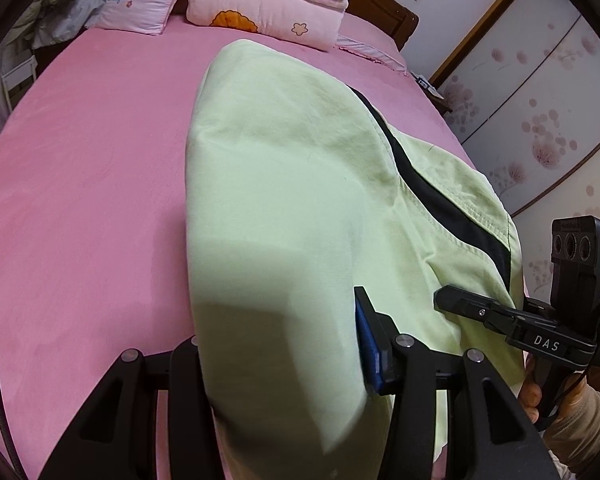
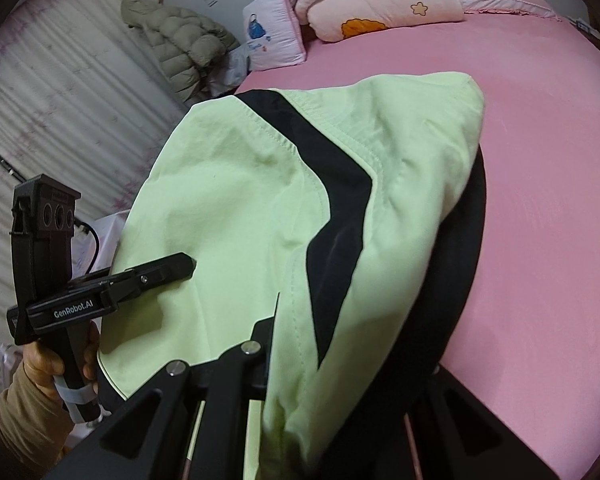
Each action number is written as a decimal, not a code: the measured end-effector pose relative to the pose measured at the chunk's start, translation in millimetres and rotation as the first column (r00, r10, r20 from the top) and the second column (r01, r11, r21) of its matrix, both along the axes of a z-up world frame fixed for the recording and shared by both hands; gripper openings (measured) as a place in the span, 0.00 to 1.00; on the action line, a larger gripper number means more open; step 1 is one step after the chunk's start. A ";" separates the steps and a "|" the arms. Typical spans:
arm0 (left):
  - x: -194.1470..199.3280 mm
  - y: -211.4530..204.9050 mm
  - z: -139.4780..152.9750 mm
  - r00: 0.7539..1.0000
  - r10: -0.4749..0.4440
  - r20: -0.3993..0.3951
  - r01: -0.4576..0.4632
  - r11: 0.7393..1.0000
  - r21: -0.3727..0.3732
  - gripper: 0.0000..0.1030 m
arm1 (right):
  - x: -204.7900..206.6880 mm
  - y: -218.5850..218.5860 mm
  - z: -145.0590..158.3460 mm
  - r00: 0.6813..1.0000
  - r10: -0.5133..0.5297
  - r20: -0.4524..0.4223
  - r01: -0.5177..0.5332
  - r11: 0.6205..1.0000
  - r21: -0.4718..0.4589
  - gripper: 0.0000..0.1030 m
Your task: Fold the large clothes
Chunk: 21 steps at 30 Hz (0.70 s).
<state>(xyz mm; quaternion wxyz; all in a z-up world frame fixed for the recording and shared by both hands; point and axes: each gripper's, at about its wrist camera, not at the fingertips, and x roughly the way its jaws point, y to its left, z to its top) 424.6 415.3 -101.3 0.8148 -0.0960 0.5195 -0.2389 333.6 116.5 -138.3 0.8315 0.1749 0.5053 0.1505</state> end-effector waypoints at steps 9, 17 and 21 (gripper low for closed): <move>61.8 -4.4 -55.0 1.000 -0.018 0.006 0.018 1.000 -0.017 0.45 | 49.7 -14.2 -45.4 0.999 -0.039 0.002 0.039 0.999 -0.016 0.10; 104.2 7.8 -103.1 1.000 0.007 -0.016 -0.008 0.999 -0.038 0.45 | 82.3 -5.6 -71.6 1.000 -0.010 -0.008 0.010 0.999 -0.053 0.10; 112.3 20.0 -122.8 0.999 0.036 -0.021 -0.036 0.999 -0.037 0.45 | 102.3 -3.2 -82.4 1.000 0.008 -0.009 -0.008 0.998 -0.066 0.10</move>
